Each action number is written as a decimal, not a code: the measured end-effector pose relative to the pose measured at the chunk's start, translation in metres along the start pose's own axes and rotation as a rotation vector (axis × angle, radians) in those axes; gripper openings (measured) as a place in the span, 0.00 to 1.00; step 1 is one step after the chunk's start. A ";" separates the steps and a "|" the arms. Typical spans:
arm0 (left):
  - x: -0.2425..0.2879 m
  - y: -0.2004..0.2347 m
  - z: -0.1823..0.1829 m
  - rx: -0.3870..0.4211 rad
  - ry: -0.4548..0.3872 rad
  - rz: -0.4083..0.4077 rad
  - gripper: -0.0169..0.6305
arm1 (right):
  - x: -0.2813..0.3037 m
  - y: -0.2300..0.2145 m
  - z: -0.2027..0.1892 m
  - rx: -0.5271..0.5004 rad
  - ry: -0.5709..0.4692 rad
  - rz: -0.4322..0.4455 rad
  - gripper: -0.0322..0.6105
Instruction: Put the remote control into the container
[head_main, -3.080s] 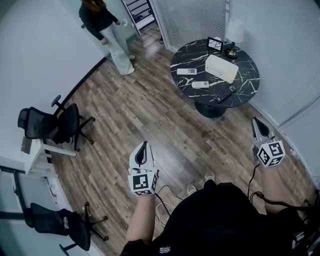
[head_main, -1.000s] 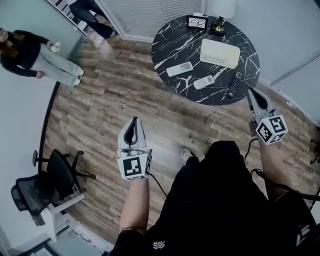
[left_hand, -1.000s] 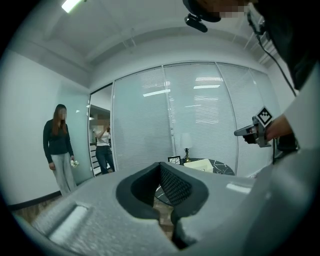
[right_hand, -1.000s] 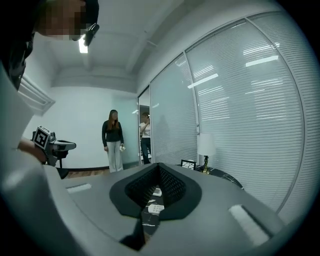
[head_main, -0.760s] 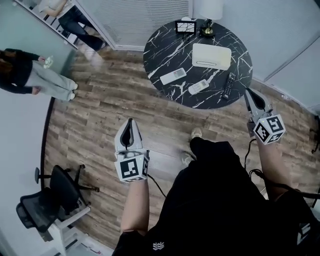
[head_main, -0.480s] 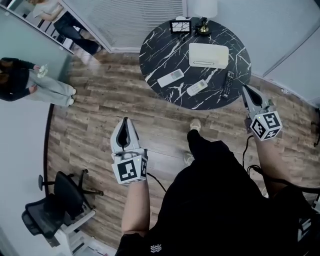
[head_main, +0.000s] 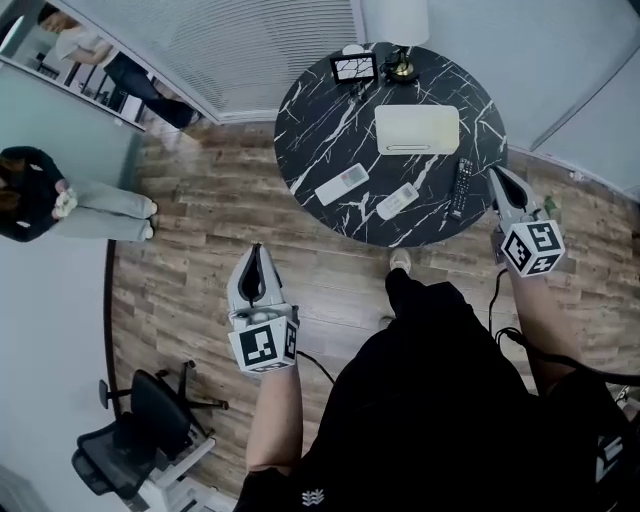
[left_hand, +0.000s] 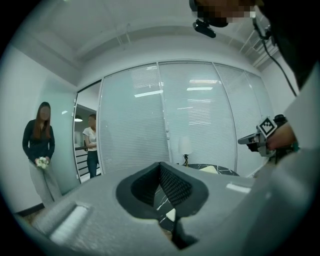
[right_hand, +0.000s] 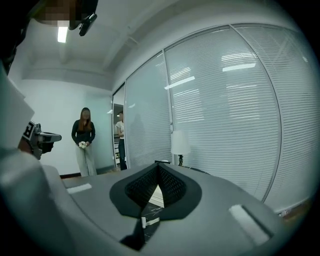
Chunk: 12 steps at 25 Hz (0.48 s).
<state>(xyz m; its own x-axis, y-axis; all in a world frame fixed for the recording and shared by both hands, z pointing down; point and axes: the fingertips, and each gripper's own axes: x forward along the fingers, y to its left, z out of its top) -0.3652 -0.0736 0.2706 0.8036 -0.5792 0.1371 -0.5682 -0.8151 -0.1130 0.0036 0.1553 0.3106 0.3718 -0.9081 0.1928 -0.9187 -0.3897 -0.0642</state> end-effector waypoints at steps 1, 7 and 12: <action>0.015 -0.001 0.004 0.009 -0.001 -0.016 0.03 | 0.006 -0.008 0.000 0.009 -0.002 -0.013 0.05; 0.101 -0.003 0.026 0.031 0.010 -0.078 0.03 | 0.046 -0.049 0.000 0.058 0.018 -0.063 0.05; 0.167 -0.011 0.043 0.024 0.005 -0.096 0.03 | 0.080 -0.093 0.010 0.056 0.033 -0.090 0.05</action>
<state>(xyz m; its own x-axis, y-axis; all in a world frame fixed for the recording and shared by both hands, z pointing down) -0.2173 -0.1608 0.2524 0.8533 -0.4986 0.1529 -0.4843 -0.8663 -0.1224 0.1196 0.1176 0.3221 0.4472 -0.8637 0.2326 -0.8724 -0.4785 -0.0995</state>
